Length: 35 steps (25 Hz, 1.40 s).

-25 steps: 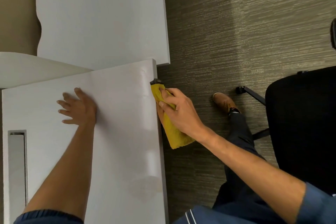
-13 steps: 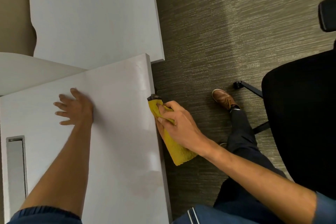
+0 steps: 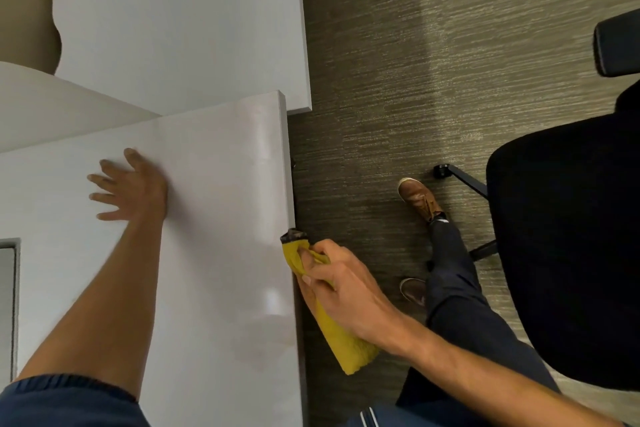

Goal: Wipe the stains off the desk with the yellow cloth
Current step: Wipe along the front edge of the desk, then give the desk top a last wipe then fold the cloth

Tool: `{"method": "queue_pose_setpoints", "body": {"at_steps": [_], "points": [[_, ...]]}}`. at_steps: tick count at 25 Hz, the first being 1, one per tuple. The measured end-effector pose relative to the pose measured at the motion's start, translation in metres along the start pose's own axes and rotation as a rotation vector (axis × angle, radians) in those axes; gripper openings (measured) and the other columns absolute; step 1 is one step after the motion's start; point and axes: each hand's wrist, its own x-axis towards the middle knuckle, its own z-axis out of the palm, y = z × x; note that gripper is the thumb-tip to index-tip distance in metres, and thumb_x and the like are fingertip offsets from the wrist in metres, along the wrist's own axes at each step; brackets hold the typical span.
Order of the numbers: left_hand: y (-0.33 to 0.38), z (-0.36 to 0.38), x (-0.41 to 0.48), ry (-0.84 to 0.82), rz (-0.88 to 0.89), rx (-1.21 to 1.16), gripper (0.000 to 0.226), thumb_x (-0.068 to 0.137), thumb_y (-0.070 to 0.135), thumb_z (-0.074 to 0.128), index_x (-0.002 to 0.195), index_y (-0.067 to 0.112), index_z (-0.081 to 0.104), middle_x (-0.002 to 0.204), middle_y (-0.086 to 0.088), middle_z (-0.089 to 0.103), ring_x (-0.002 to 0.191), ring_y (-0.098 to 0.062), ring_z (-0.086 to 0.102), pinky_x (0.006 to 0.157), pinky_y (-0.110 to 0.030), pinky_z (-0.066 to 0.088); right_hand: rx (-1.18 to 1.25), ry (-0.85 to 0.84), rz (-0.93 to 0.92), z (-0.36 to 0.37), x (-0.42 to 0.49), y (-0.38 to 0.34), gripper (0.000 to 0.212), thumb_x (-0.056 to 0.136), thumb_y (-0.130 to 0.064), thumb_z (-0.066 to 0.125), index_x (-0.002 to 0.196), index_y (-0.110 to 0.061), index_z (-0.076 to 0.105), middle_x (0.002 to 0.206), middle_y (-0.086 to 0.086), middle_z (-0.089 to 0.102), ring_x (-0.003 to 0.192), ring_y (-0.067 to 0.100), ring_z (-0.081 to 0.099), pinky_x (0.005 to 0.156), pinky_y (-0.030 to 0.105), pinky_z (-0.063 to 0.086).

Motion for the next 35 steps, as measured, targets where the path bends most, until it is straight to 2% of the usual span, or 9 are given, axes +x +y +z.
{"method": "queue_pose_setpoints", "body": {"at_steps": [6, 10, 13, 15, 18, 23, 27, 31, 35], "points": [[-0.001, 0.000, 0.002, 0.003, 0.002, 0.001, 0.079, 0.095, 0.070, 0.012, 0.161, 0.027, 0.017, 0.172, -0.004, 0.007, 0.158, -0.036, 0.003, 0.120, -0.067, -0.003, -0.112, -0.154, -0.019, -0.004, -0.019, -0.001, 0.025, 0.101, -0.025, 0.050, 0.099, -0.020, 0.074, 0.112, -0.005, 0.051, 0.094, 0.017, 0.051, 0.082, 0.036, 0.050], [-0.003, -0.001, -0.001, 0.003, 0.011, -0.009, 0.081, 0.094, 0.071, 0.011, 0.161, 0.027, 0.017, 0.172, -0.004, 0.006, 0.158, -0.037, 0.003, 0.120, -0.066, -0.003, -0.074, -0.361, -0.012, -0.017, -0.030, -0.003, 0.022, 0.098, -0.024, 0.052, 0.105, -0.021, 0.073, 0.115, -0.005, 0.059, 0.102, 0.016, 0.057, 0.089, 0.034, 0.050], [-0.002, -0.003, -0.004, -0.005, 0.009, -0.011, 0.079, 0.095, 0.070, 0.011, 0.161, 0.027, 0.016, 0.172, -0.004, 0.005, 0.158, -0.036, 0.002, 0.120, -0.066, -0.003, 0.117, -0.531, 0.058, -0.045, -0.021, -0.015, 0.018, 0.095, -0.031, 0.058, 0.106, -0.025, 0.070, 0.107, -0.023, 0.065, 0.105, 0.006, 0.062, 0.096, 0.036, 0.051], [-0.001, -0.003, -0.007, -0.016, 0.011, -0.013, 0.078, 0.096, 0.068, 0.012, 0.162, 0.026, 0.015, 0.173, -0.004, 0.005, 0.158, -0.036, 0.002, 0.121, -0.066, -0.003, 0.204, -0.599, 0.043, -0.062, -0.003, -0.037, 0.026, 0.093, -0.036, 0.059, 0.118, -0.032, 0.067, 0.107, -0.034, 0.063, 0.108, -0.002, 0.062, 0.098, 0.028, 0.049], [-0.001, -0.006, -0.012, -0.014, 0.022, -0.029, 0.076, 0.098, 0.066, 0.015, 0.161, 0.025, 0.018, 0.172, -0.006, 0.007, 0.158, -0.037, 0.003, 0.121, -0.066, -0.002, 0.138, -0.531, -0.070, -0.072, 0.033, -0.075, 0.036, 0.096, -0.035, 0.056, 0.132, -0.033, 0.060, 0.130, -0.019, 0.062, 0.118, 0.005, 0.059, 0.105, 0.031, 0.047], [0.000, -0.008, -0.015, -0.014, 0.040, -0.055, 0.075, 0.099, 0.065, 0.016, 0.162, 0.024, 0.017, 0.172, -0.007, 0.007, 0.158, -0.037, 0.002, 0.121, -0.067, -0.001, -0.240, -0.228, -0.356, -0.046, 0.091, -0.119, 0.038, 0.101, -0.024, 0.049, 0.138, -0.023, 0.053, 0.126, 0.007, 0.059, 0.100, 0.030, 0.057, 0.090, 0.045, 0.048], [-0.002, -0.006, -0.013, -0.004, 0.039, -0.065, 0.073, 0.100, 0.064, 0.017, 0.161, 0.025, 0.017, 0.172, -0.005, 0.006, 0.158, -0.035, 0.001, 0.121, -0.066, -0.001, -0.513, -0.099, -0.343, -0.004, 0.113, -0.121, 0.054, 0.096, -0.016, 0.051, 0.147, -0.027, 0.037, 0.145, 0.009, 0.042, 0.101, 0.032, 0.050, 0.090, 0.044, 0.045], [-0.007, -0.007, -0.009, 0.012, 0.044, -0.193, 0.060, 0.104, 0.055, 0.019, 0.159, 0.033, 0.023, 0.172, 0.003, 0.008, 0.159, -0.025, 0.003, 0.122, -0.062, -0.005, -0.696, -0.042, -0.336, 0.017, 0.114, -0.105, 0.063, 0.085, -0.010, 0.059, 0.144, -0.024, 0.039, 0.146, 0.016, 0.040, 0.101, 0.034, 0.054, 0.080, 0.044, 0.050], [-0.007, -0.024, -0.020, -0.001, 0.059, -0.540, 0.051, 0.108, 0.043, 0.029, 0.158, 0.035, 0.029, 0.171, 0.008, 0.012, 0.158, -0.014, 0.010, 0.125, -0.050, -0.011, -0.807, -0.072, -0.332, 0.022, 0.121, -0.096, 0.049, 0.096, -0.037, 0.058, 0.142, -0.028, 0.044, 0.152, 0.012, 0.040, 0.112, 0.035, 0.056, 0.079, 0.044, 0.053]]}}
